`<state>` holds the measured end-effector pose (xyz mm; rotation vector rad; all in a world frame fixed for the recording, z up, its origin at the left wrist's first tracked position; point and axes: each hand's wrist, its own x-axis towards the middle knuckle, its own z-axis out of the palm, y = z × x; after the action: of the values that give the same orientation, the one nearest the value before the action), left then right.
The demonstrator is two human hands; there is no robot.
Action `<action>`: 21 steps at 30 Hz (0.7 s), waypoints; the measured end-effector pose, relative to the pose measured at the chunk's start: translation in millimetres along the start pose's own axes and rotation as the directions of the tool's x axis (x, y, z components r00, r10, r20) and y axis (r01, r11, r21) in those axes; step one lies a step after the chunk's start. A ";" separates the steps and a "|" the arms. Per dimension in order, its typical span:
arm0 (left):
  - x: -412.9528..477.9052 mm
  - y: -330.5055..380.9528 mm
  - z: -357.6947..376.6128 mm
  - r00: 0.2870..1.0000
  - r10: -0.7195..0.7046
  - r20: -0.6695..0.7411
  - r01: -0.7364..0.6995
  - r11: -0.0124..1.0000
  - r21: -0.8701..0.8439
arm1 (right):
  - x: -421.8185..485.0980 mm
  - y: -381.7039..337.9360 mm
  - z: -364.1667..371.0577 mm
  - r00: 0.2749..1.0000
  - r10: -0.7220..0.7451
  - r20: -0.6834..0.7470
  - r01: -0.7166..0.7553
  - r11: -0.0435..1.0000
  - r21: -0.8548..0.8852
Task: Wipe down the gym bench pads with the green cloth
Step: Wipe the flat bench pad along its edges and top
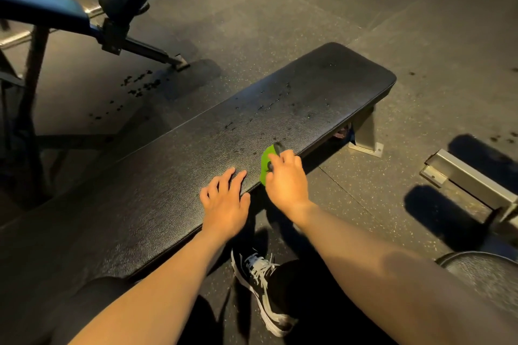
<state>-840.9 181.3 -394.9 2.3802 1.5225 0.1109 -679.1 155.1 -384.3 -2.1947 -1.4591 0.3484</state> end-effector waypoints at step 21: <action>0.0 -2.4 3.9 0.999 -0.047 -0.020 0.044 0.991 -0.128 | 15.2 -11.6 12.6 0.988 -0.157 0.008 0.157 0.987 -0.033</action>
<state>-842.1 181.3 -399.3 2.2508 1.5313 0.2191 -688.0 175.9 -388.3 -2.0891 -1.6396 0.2784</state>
